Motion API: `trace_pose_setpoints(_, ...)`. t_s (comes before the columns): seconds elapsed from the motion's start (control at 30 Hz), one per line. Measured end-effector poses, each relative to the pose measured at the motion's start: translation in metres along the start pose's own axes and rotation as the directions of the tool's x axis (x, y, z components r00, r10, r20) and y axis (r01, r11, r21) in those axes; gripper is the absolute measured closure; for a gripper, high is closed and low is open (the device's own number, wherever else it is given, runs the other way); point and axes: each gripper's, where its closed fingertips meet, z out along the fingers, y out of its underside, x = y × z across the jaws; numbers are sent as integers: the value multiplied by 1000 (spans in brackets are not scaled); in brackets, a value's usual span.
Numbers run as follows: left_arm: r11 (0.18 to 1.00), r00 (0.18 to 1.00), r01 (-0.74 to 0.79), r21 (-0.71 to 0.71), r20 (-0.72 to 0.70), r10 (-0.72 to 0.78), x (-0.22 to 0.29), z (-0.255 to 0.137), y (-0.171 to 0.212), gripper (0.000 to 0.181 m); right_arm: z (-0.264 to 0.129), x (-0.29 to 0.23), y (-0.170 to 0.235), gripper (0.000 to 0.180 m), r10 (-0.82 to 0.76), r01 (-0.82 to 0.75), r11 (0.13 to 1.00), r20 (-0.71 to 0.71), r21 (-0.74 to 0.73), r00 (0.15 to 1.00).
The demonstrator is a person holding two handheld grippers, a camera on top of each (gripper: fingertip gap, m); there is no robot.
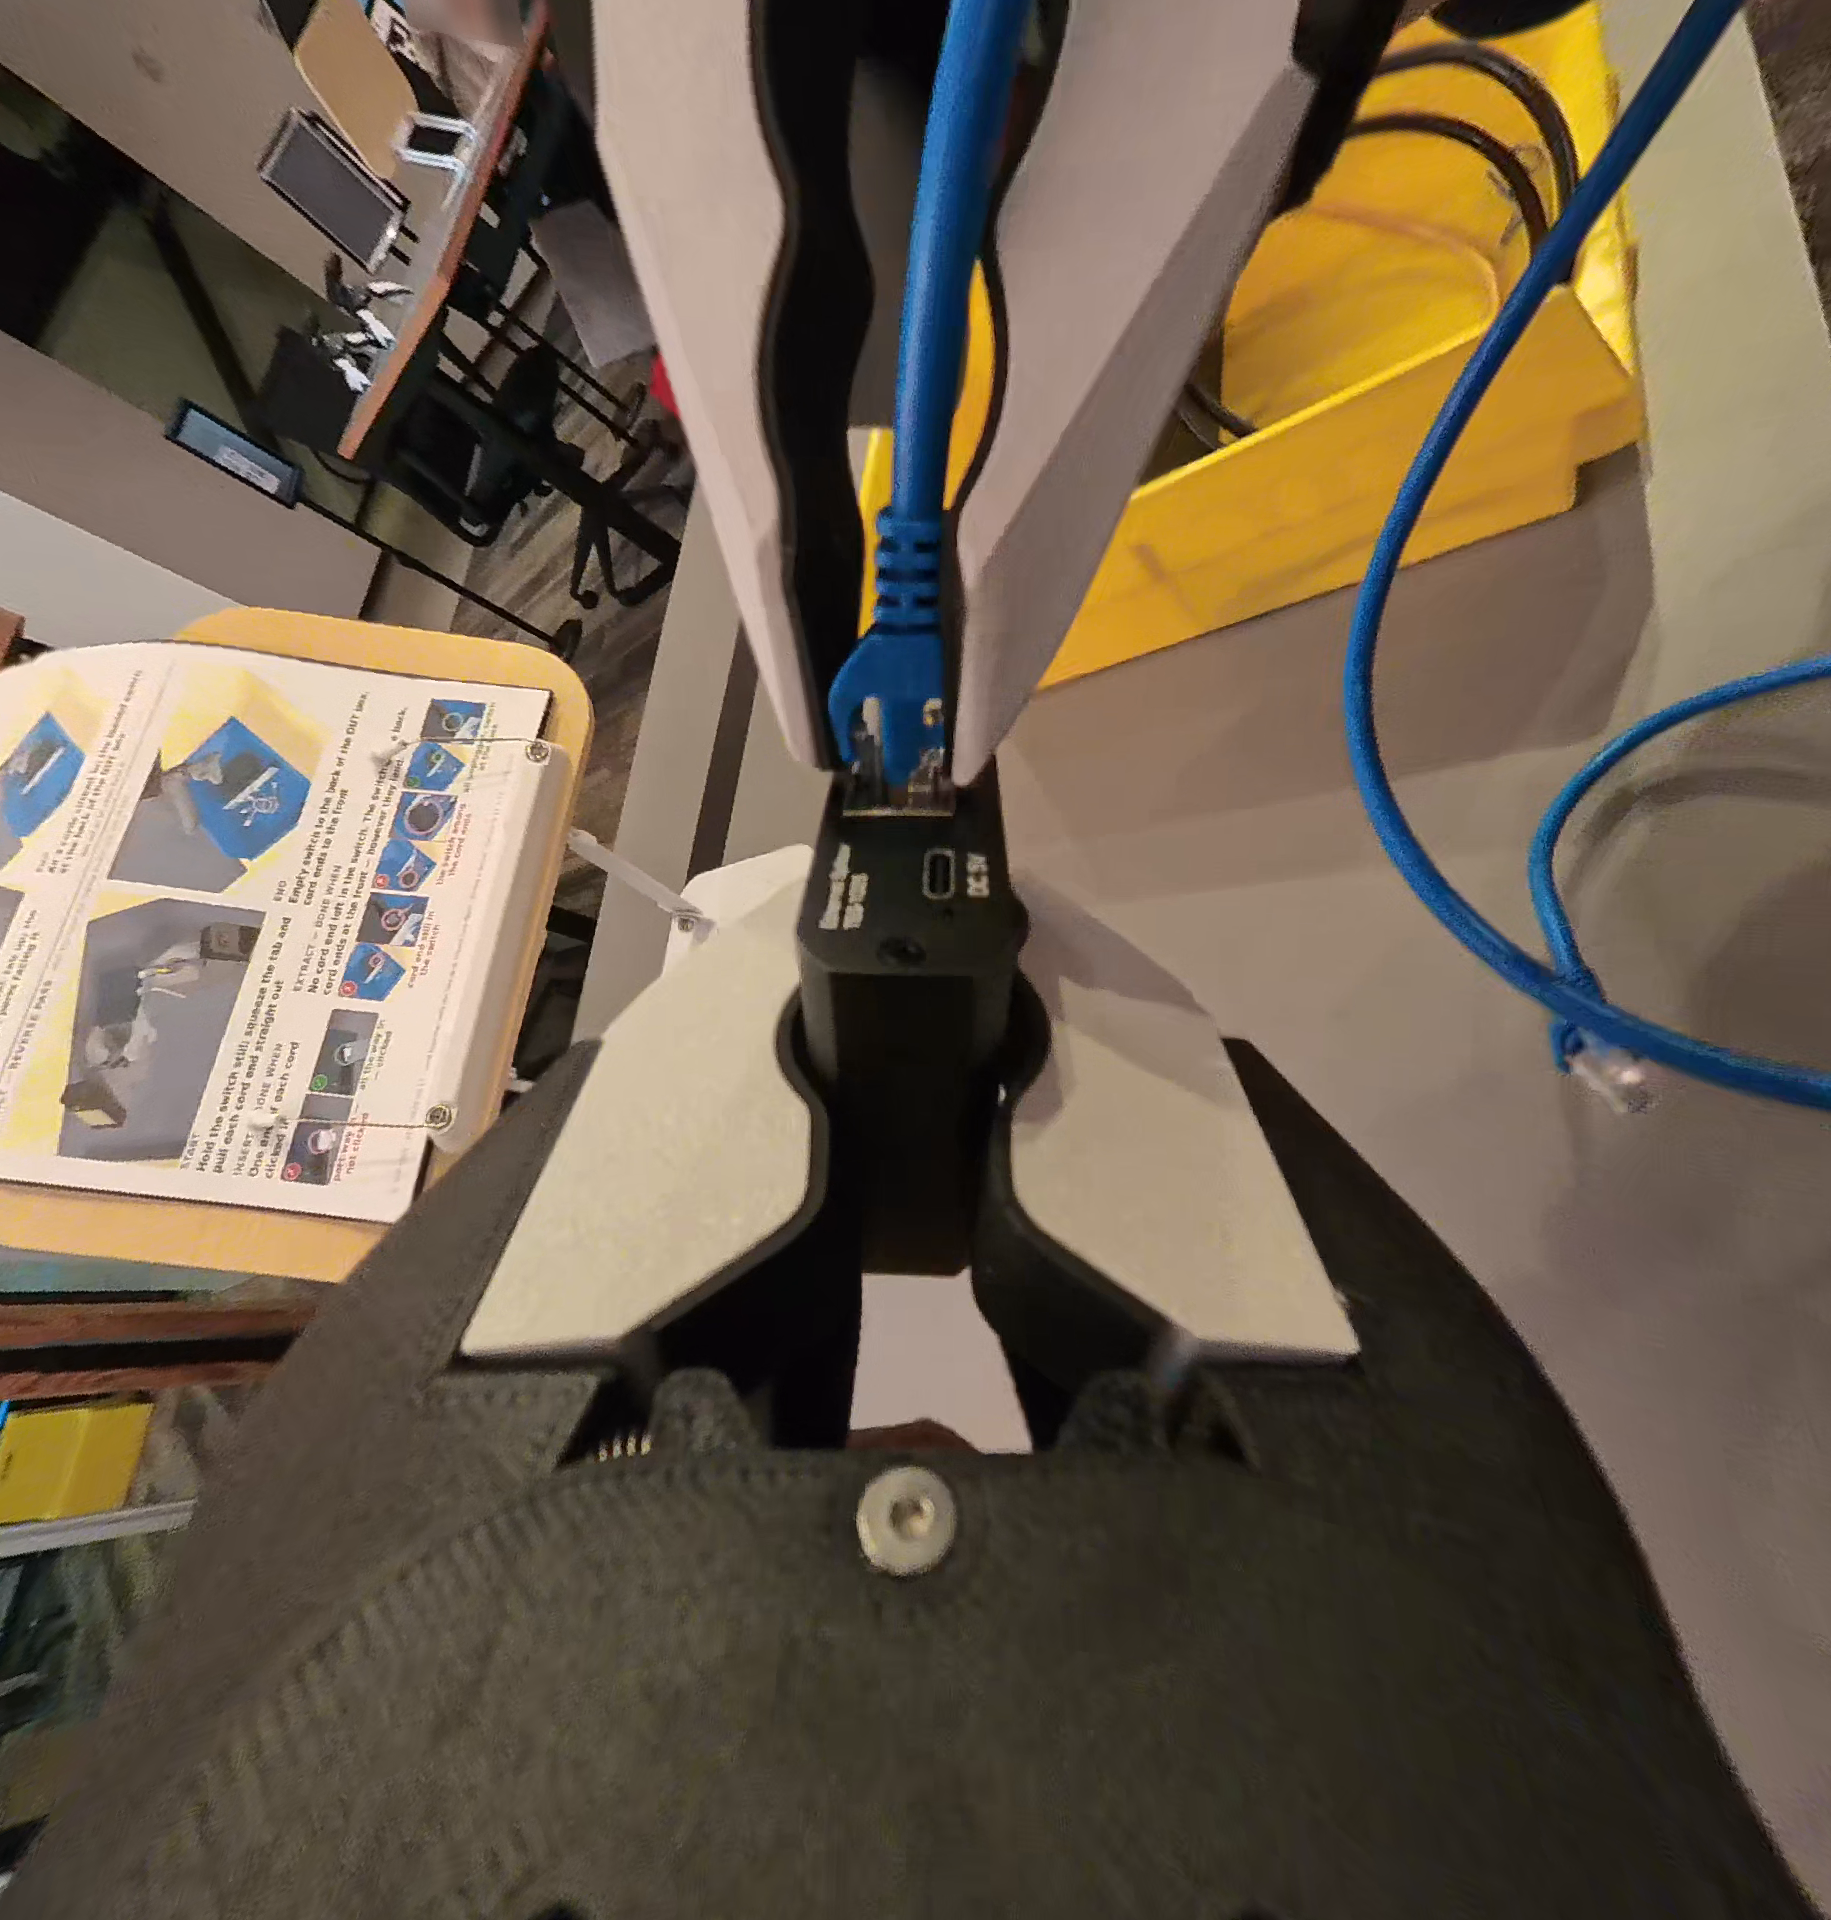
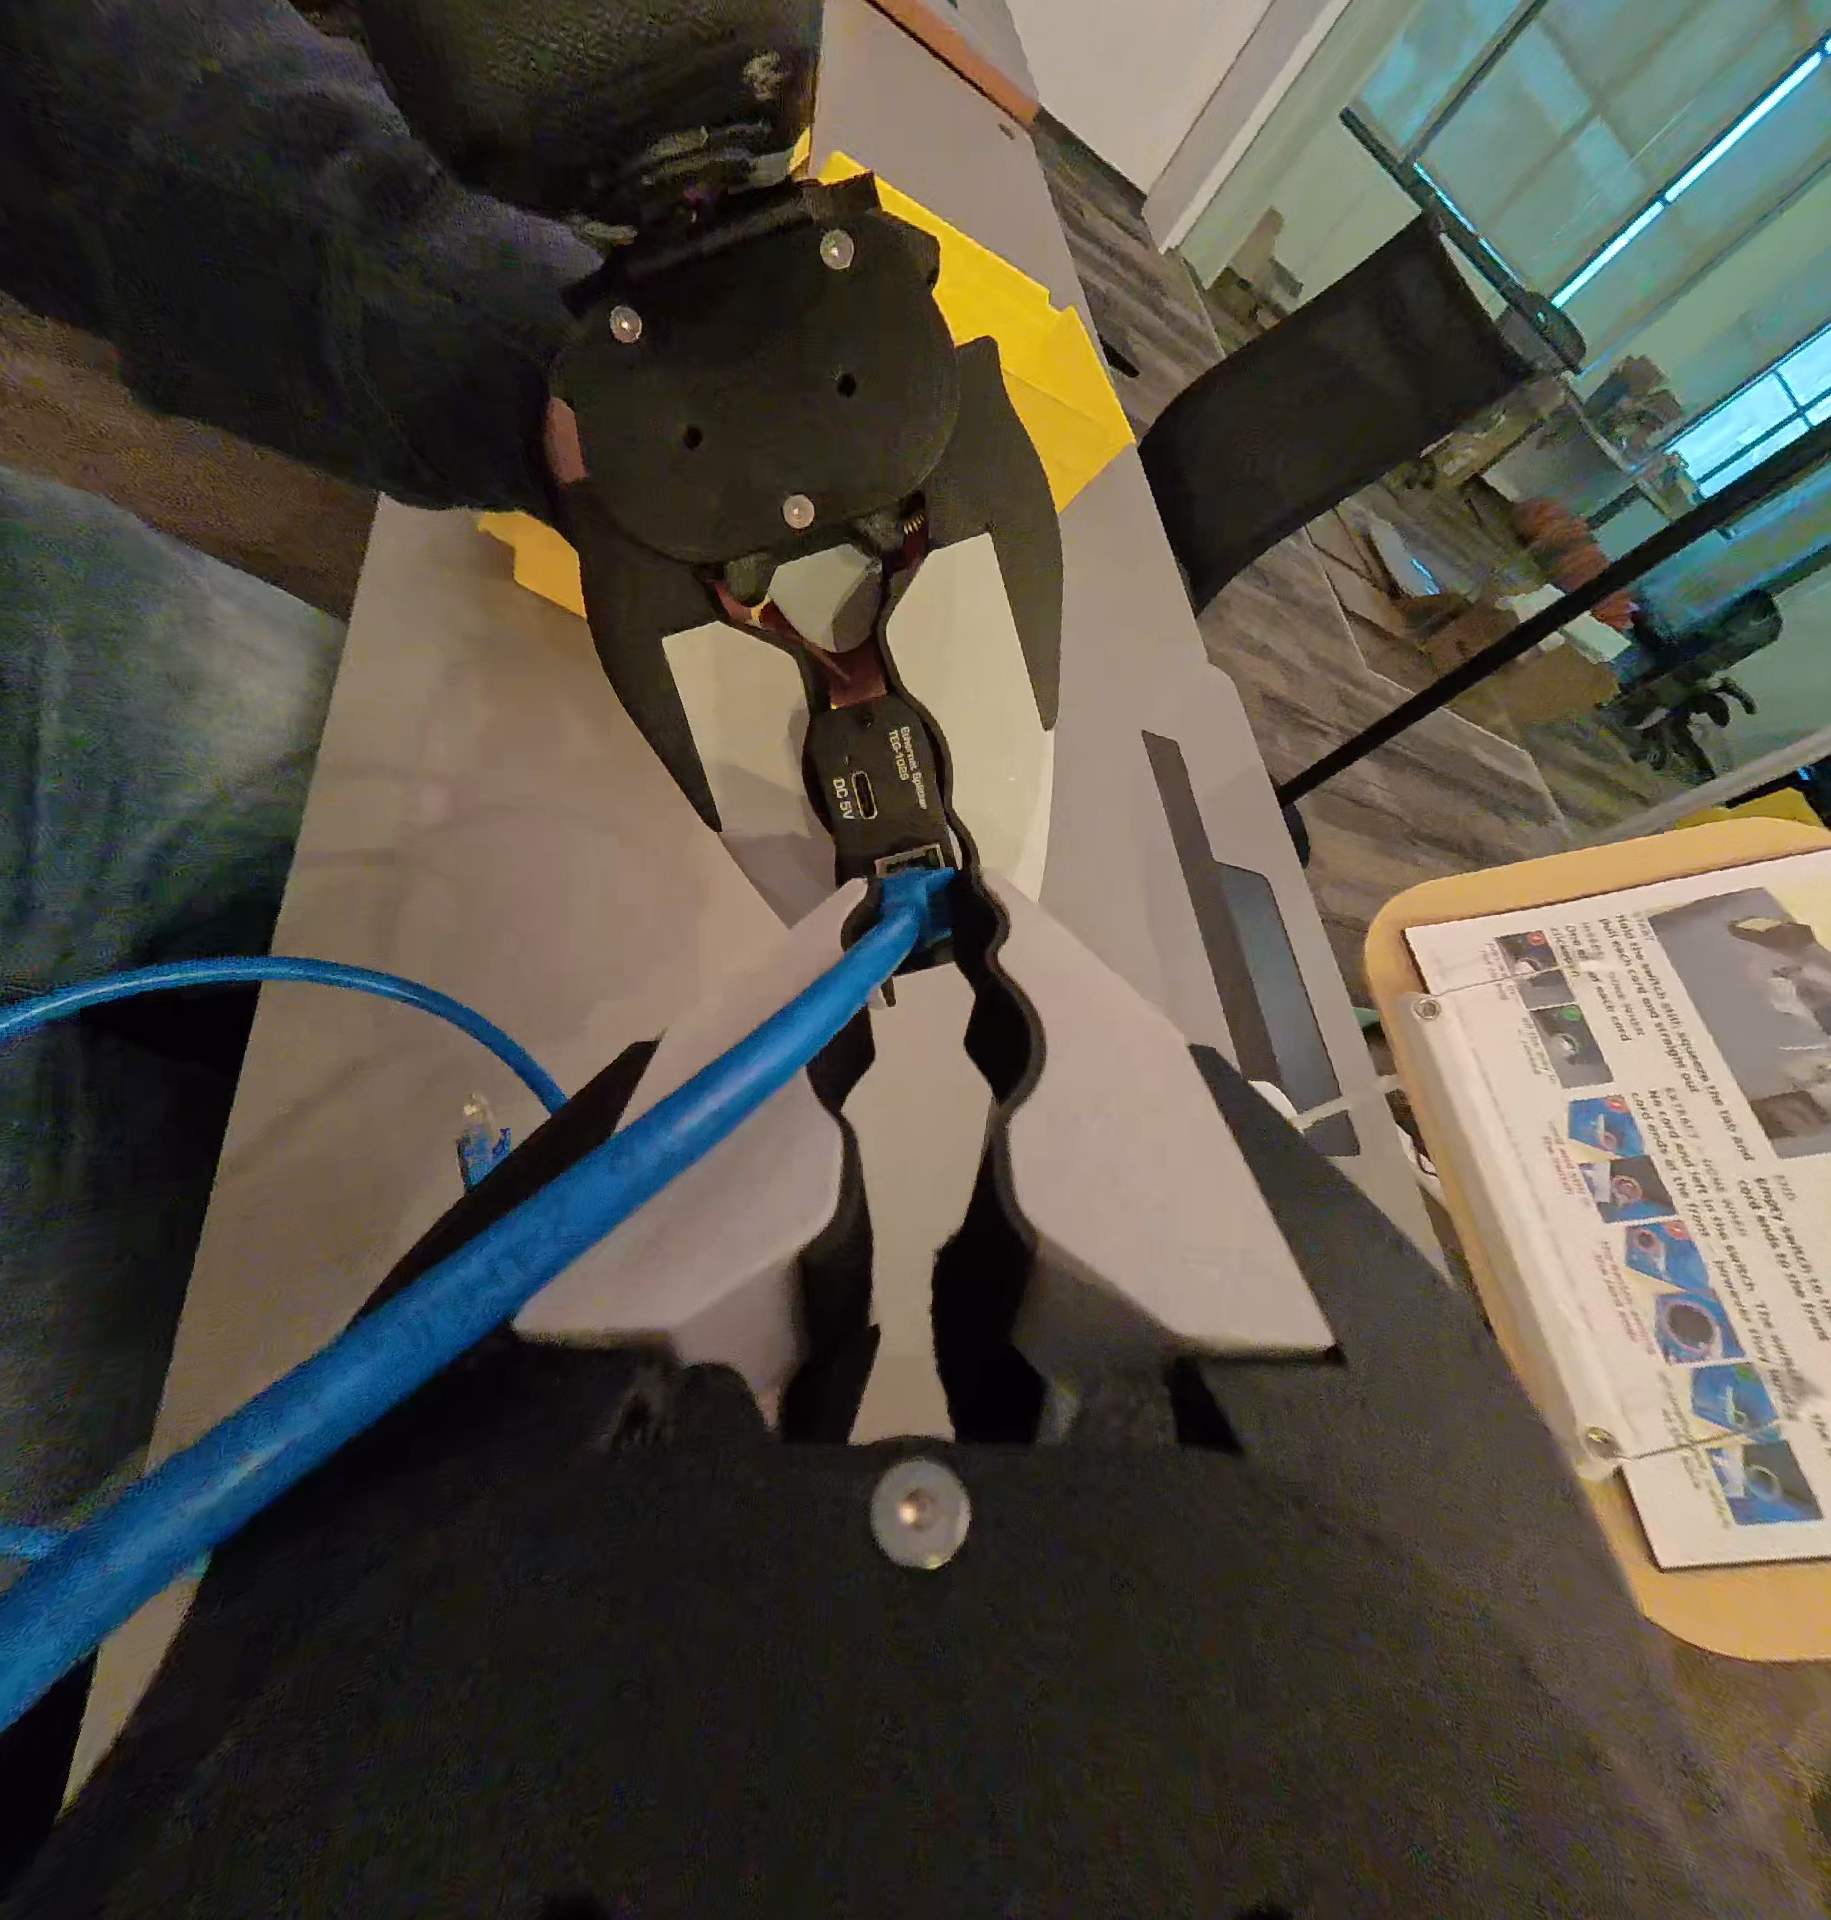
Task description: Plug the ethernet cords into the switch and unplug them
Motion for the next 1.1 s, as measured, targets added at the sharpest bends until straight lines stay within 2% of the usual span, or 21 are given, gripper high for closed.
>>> trace_pose_setpoints(0.13,1000,1000,0,-32,8,1,3,2,-1,154,2,-5,2,169,-192,188,980,-42,-69,981)
trace_pose_setpoints(0.27,989,995,-100,-112,18,102,7,3,-3,147,3,-12,3,169,-257,255,965,-30,-68,966)
trace_pose_setpoints(0.47,973,986,-146,-180,52,157,-1,2,0,149,2,-9,3,167,-288,283,956,-69,-79,955)
trace_pose_setpoints(0.63,966,978,-167,-199,89,188,-7,0,-2,149,2,-11,4,151,-329,318,938,-64,-139,942)
trace_pose_setpoints(0.77,959,973,-185,-217,98,210,-7,1,-3,150,-2,-6,5,162,-348,331,929,-86,-167,933)
trace_pose_setpoints(1.1,962,974,-188,-199,89,209,-7,-1,-12,150,-10,-6,-6,165,-385,373,921,-116,-109,916)
